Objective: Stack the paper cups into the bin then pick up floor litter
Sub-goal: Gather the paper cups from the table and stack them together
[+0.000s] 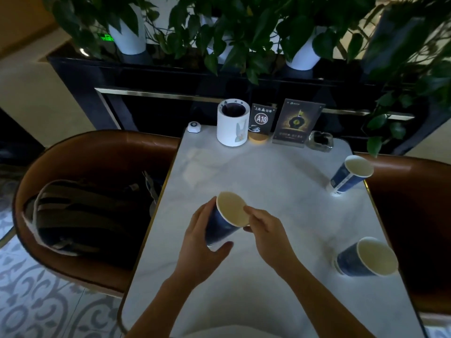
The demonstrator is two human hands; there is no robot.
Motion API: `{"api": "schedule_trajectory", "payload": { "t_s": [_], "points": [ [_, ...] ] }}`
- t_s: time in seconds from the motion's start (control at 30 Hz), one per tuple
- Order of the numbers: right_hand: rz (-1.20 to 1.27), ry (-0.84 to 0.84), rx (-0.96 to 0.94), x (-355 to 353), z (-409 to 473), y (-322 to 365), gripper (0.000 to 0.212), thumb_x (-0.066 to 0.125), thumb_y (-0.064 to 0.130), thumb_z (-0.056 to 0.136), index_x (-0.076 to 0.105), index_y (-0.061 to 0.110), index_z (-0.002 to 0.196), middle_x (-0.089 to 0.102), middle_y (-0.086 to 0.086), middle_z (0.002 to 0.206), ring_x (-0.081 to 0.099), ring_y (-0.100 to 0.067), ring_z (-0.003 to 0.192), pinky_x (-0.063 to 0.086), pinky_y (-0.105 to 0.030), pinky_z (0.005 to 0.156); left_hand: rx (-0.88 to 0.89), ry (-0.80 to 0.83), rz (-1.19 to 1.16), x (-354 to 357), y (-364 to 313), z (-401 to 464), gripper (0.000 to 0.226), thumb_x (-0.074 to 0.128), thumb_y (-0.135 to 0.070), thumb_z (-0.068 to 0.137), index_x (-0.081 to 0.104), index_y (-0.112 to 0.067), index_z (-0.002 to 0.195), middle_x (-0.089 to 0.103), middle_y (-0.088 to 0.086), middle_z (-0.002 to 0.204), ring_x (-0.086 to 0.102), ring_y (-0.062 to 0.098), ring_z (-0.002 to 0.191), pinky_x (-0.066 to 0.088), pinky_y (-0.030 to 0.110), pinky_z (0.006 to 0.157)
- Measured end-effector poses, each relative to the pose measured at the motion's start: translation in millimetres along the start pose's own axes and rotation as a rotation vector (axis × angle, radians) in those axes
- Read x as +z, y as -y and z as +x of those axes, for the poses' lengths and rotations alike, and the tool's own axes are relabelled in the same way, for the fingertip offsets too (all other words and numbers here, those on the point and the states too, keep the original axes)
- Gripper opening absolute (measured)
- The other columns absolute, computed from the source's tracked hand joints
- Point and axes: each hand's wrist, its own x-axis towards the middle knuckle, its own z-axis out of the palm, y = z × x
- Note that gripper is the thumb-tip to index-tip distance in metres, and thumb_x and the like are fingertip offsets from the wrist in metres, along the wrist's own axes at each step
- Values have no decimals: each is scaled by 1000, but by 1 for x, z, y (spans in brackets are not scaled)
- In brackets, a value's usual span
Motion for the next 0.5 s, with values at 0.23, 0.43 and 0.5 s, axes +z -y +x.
{"api": "schedule_trajectory", "payload": {
  "t_s": [0.23,0.43,0.5],
  "points": [
    [0,32,8,-37,-22,-3,30,40,11,100,64,9,117,69,-6,101,68,-18,85,57,-32,83,33,132,52,22,-8,-5,116,83,-54,63,0,-66,143,29,-46,137,45,-11,119,40,4,89],
    [-105,95,-53,-57,-39,-9,17,56,18,94,67,14,106,70,1,87,67,-13,76,57,-25,73,-17,220,27,31,-13,-6,130,80,-72,49,10,-42,154,51,-10,146,58,12,122,56,35,97],
    [-111,86,-67,-61,-43,-11,11,59,20,92,67,16,99,69,5,81,66,-10,72,55,-20,68,-39,229,31,35,-14,-8,127,79,-78,45,21,-41,151,58,-12,138,63,12,116,59,35,92]
  ]
}}
